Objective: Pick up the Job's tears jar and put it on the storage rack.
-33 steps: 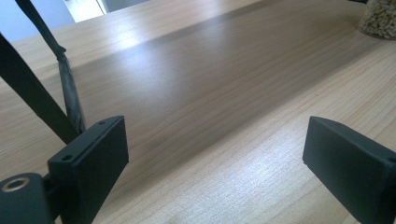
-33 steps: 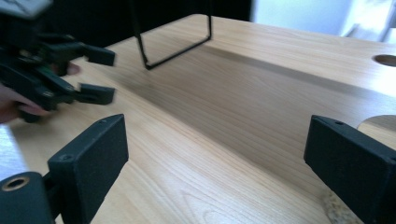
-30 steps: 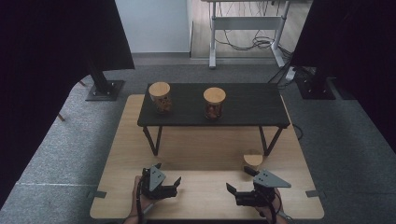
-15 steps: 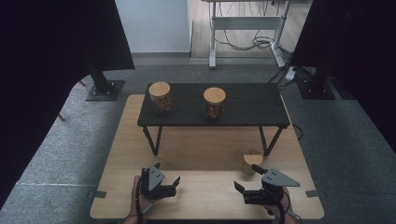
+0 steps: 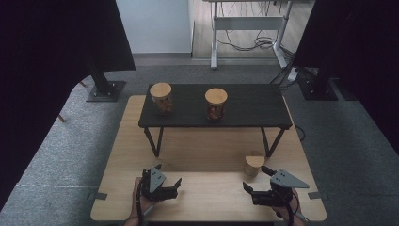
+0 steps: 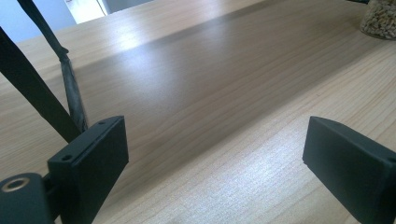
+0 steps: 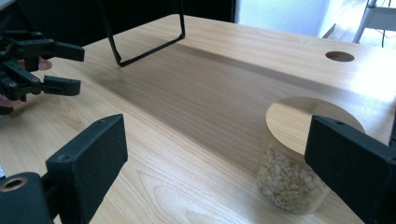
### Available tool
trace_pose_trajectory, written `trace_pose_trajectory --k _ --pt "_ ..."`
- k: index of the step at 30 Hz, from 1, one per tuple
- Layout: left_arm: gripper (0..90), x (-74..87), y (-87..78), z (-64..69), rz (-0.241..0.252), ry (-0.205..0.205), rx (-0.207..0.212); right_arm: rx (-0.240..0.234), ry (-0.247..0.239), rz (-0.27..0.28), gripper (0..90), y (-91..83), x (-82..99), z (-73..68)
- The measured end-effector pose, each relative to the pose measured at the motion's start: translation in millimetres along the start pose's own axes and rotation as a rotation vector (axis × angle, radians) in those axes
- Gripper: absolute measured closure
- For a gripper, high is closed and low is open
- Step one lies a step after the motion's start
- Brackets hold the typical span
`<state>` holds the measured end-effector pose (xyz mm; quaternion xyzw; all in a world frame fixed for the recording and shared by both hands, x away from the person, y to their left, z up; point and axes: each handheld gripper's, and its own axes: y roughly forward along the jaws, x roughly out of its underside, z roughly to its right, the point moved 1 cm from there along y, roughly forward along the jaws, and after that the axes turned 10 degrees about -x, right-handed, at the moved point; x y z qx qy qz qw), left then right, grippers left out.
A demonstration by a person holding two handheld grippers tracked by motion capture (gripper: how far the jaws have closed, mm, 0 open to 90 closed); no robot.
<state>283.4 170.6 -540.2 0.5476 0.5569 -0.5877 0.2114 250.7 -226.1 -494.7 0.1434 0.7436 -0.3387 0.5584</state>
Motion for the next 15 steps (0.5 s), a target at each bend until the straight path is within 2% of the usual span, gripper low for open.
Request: trace_pose_trajectory --k 15 --pt "6.3 0.1 0.1 0.3 -0.002 0.004 0.002 0.019 0.02 -0.033 4.8 1.7 9.3 11.3"
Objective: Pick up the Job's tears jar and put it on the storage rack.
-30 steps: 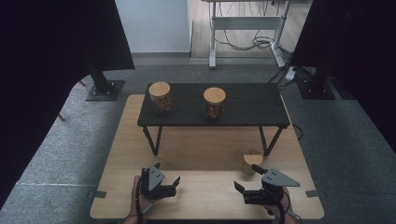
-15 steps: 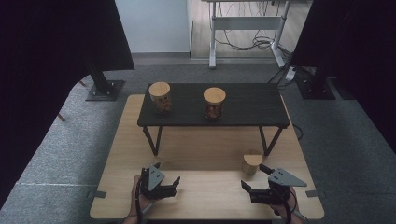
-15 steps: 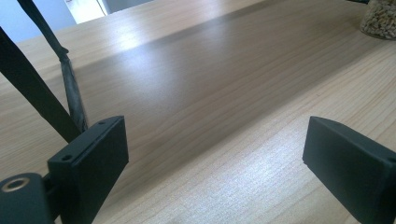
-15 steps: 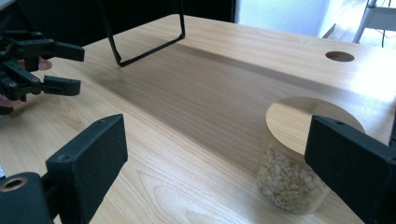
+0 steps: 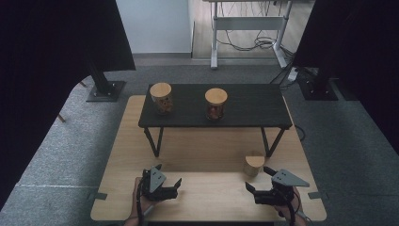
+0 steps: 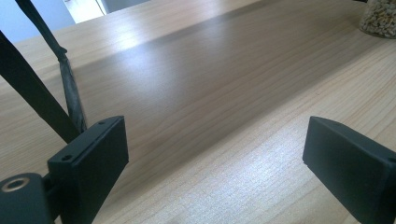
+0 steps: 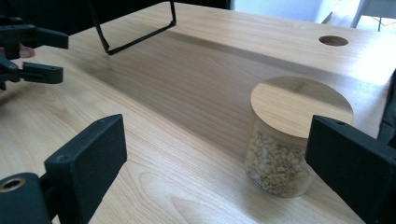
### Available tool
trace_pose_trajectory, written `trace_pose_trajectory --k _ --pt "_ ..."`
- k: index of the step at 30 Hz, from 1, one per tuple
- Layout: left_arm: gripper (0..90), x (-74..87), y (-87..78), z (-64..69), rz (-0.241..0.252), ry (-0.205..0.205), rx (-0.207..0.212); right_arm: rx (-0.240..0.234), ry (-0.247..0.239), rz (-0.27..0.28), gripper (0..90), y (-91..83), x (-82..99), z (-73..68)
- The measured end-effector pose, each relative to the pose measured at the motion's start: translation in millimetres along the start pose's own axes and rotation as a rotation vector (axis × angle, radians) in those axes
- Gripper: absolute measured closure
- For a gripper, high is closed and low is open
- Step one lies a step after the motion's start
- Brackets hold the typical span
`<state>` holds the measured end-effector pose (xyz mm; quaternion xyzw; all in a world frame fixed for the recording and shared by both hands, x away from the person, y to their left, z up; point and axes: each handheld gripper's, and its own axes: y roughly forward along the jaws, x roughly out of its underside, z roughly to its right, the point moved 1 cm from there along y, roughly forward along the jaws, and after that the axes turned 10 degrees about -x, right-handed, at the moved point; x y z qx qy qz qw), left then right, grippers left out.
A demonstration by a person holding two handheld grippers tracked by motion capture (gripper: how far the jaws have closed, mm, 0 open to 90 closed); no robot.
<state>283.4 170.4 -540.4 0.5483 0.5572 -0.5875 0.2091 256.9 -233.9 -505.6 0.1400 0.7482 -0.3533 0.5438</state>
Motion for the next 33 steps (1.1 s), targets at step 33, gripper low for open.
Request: trace_pose_trajectory --k 33 --pt "6.3 1.0 2.0 2.2 -0.009 0.006 0.003 0.097 0.025 -0.071 5.2 21.8 14.5 39.2"
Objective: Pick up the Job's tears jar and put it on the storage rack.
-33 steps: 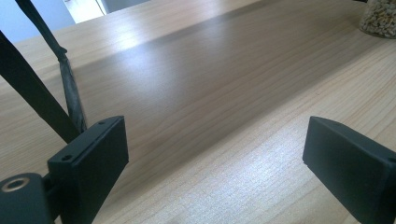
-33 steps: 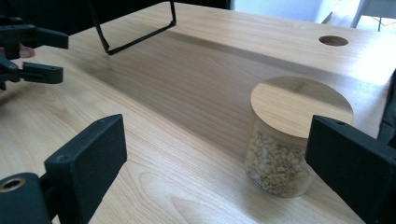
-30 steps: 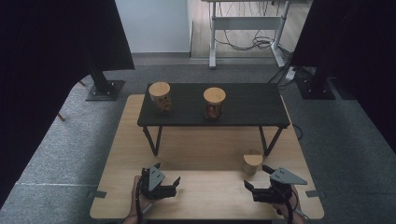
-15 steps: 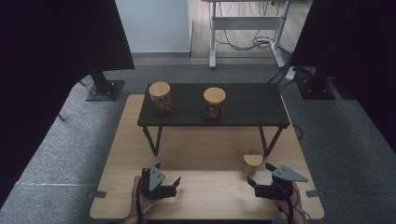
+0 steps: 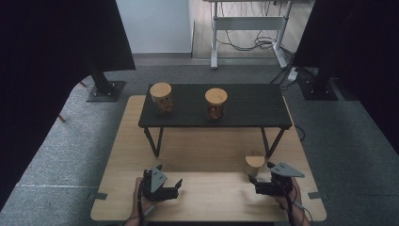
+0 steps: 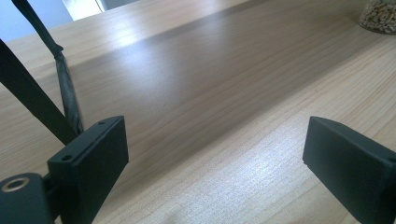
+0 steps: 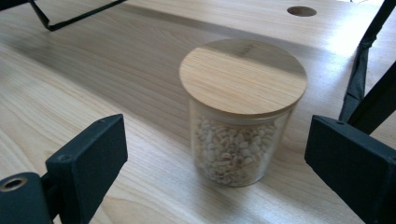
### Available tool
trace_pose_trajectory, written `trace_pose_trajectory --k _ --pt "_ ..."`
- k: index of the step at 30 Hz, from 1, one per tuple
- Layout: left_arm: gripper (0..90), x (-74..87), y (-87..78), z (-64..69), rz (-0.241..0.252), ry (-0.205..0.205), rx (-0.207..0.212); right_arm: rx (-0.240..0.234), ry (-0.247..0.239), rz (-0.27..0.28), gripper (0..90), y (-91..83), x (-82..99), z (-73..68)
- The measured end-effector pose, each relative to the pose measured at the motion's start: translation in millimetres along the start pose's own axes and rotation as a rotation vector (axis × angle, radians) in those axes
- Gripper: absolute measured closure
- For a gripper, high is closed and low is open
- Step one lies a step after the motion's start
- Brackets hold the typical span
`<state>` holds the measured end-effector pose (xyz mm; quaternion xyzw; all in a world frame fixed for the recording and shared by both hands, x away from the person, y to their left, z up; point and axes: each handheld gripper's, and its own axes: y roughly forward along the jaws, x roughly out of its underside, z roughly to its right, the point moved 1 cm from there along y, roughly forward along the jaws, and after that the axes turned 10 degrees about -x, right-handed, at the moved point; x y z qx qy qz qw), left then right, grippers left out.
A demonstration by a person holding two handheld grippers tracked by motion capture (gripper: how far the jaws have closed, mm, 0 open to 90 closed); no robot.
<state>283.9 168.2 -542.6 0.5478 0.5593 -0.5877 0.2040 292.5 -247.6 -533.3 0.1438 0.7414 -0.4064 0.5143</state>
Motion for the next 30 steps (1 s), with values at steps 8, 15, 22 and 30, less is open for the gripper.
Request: trace_pose_trajectory --k 8,15,22,30 --pt "6.3 0.6 1.1 -0.9 -0.003 -0.006 0.001 0.007 -0.01 -0.023 6.0 9.1 -0.9 8.5" --pt "6.3 0.7 1.0 -1.2 -0.004 -0.007 0.001 0.008 -0.012 -0.037 5.8 16.7 -3.5 12.6" --pt "6.3 0.9 1.3 -1.0 -0.006 -0.005 0.001 0.016 -0.016 -0.046 5.7 25.2 -6.1 16.9" --pt "6.3 1.0 1.1 -2.0 -0.006 -0.005 0.0 0.014 -0.008 -0.061 6.1 38.4 -8.6 19.6"
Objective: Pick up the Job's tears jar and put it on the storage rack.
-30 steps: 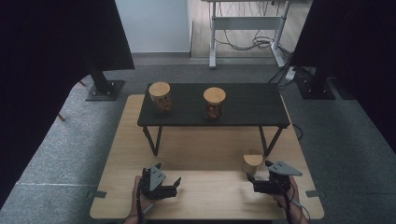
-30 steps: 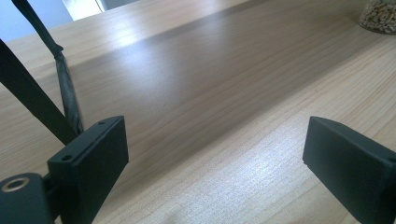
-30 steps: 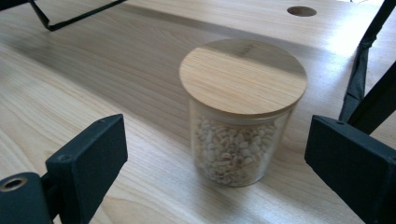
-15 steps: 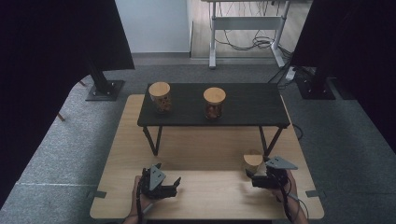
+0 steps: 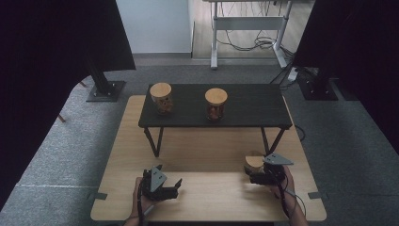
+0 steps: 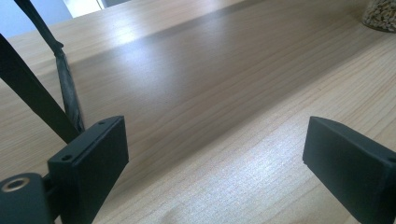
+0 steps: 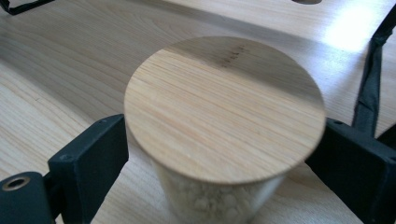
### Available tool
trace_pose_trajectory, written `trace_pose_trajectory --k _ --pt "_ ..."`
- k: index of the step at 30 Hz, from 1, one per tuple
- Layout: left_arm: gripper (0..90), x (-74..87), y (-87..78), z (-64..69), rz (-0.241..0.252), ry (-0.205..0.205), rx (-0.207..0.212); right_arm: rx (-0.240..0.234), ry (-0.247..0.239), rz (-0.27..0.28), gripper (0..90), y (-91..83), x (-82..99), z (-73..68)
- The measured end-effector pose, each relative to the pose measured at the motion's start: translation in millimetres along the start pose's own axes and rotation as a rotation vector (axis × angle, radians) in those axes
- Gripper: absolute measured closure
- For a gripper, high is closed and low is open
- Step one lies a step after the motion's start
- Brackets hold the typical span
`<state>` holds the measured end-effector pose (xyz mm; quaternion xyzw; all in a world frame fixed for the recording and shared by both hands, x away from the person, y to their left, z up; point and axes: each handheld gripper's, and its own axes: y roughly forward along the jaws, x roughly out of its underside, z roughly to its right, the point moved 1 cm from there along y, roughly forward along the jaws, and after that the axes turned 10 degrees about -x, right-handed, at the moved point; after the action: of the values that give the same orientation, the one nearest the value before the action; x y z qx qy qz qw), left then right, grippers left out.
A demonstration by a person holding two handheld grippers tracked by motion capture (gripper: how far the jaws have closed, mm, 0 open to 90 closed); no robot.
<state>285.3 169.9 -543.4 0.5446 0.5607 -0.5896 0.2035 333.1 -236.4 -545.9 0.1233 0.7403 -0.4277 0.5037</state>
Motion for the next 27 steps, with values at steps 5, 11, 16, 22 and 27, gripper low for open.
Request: trace_pose_trajectory --k 5,11,16,22,27 --pt "6.3 0.0 0.0 -0.6 0.0 -0.001 -0.001 0.003 0.002 -0.019 8.0 8.1 -2.2 -0.9" --pt "6.3 0.1 0.1 -0.7 -0.001 -0.001 -0.001 0.024 -0.001 -0.031 13.8 12.8 -2.9 -3.0" --pt "6.3 -0.2 -0.1 -0.2 0.0 0.002 -0.001 0.048 -0.002 -0.033 18.4 14.9 -2.4 -4.4" --pt "6.3 -0.2 0.0 -0.1 0.001 0.002 -0.001 0.061 0.004 -0.035 21.9 15.5 -1.7 -3.4" --pt "6.3 -0.2 -0.1 -0.3 0.0 0.002 -0.002 0.071 0.007 -0.037 23.1 16.8 -1.8 -3.8"
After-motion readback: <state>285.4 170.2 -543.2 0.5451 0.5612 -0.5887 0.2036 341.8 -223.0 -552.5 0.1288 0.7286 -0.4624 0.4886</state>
